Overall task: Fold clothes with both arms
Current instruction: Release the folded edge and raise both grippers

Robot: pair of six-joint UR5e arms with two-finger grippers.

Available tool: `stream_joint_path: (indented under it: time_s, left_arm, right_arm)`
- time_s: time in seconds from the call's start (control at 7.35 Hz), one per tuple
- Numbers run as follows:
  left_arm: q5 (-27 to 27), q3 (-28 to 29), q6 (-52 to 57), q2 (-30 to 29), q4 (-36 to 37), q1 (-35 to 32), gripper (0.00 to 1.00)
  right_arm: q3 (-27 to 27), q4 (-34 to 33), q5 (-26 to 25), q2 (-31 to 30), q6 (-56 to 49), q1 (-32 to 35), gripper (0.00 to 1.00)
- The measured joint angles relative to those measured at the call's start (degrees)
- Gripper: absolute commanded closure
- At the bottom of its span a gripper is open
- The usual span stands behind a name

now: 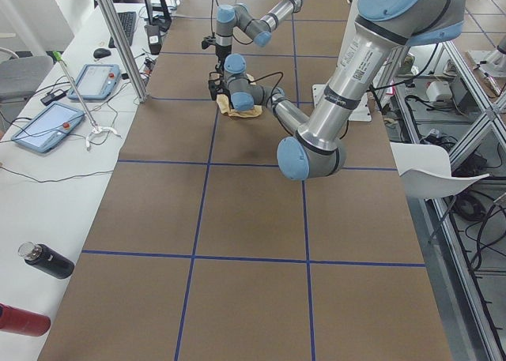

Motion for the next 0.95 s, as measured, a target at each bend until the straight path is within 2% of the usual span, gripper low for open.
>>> stream_joint_path:
  time_s: [0.14, 0.68, 0.95]
  left_arm:
    - [-0.1, -0.1, -0.1, 0.0, 0.1, 0.0, 0.02]
    - [-3.8, -1.3, 0.1, 1.4, 1.2, -5.0, 0.02]
    - [-5.1, -4.3, 1.3, 3.4, 4.5, -7.0, 0.01]
  right_arm:
    - [0.0, 0.0, 0.0, 0.0, -0.1, 0.2, 0.01]
    - [1.2, -0.4, 3.7, -0.2, -3.1, 2.9, 0.01]
    - [4.1, -1.1, 1.4, -0.8, -3.3, -0.9, 0.01]
